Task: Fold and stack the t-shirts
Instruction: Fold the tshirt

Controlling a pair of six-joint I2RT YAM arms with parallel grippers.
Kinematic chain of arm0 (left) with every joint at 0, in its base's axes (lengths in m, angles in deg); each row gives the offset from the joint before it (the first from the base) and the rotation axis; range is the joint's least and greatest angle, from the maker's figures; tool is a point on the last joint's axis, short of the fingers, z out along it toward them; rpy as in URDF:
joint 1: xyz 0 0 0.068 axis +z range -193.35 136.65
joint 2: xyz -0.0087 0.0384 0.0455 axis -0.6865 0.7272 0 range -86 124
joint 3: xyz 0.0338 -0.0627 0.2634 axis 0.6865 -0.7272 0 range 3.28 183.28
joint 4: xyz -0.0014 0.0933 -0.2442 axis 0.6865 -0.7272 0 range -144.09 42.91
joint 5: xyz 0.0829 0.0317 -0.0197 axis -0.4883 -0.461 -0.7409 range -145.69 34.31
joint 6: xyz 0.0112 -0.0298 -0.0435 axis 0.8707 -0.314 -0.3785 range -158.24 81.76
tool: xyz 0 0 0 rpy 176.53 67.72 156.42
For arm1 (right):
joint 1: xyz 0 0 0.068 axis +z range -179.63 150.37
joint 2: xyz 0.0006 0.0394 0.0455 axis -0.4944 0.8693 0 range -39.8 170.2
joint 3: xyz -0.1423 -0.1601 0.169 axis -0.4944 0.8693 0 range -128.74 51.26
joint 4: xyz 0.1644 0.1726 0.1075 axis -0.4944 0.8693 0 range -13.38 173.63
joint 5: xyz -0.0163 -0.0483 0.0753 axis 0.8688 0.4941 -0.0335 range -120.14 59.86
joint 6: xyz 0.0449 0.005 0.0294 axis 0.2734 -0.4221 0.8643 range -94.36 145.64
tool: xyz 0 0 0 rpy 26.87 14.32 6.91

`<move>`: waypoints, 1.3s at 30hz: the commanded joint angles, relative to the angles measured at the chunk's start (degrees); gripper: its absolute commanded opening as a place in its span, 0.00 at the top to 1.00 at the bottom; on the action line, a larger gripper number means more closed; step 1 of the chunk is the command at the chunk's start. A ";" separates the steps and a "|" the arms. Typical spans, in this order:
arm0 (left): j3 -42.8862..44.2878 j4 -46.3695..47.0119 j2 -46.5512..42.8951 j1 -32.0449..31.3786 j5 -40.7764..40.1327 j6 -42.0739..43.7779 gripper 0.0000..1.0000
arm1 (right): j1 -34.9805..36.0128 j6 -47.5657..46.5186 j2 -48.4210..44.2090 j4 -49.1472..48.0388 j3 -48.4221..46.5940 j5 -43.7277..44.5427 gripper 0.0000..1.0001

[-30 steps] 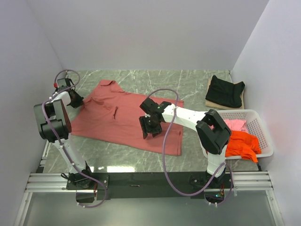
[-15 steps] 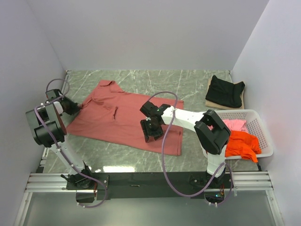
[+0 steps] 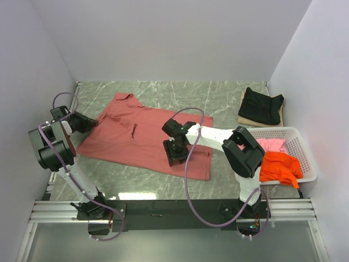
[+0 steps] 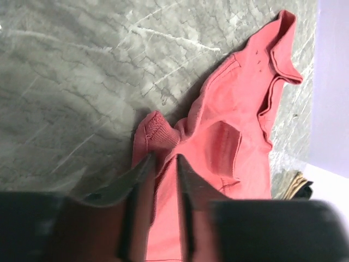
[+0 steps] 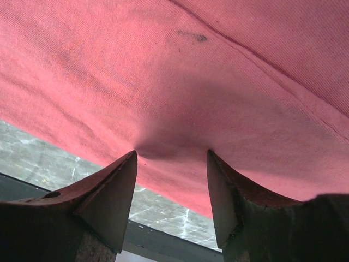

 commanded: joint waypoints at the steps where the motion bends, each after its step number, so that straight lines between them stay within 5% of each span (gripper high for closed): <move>1: 1.10 2.02 -3.06 0.27 0.61 -0.93 0.67 | 0.55 -0.29 0.95 0.29 1.60 1.29 0.39; 10: 5.31 -6.68 -9.64 -3.68 -14.31 6.36 0.32 | -0.15 -0.12 -4.59 1.78 -0.34 4.45 0.38; 15: 10.05 -11.07 -12.81 -12.11 -26.00 9.08 0.22 | -2.08 -0.47 -6.08 3.01 -2.27 6.12 0.38; 28: 28.68 -16.25 2.63 -26.35 -37.26 5.92 0.31 | -11.93 0.32 -12.23 0.82 0.09 5.94 0.38; 39: 47.31 -20.83 17.94 -30.23 -48.69 6.54 0.40 | -12.11 4.63 -17.95 -4.19 8.88 1.28 0.39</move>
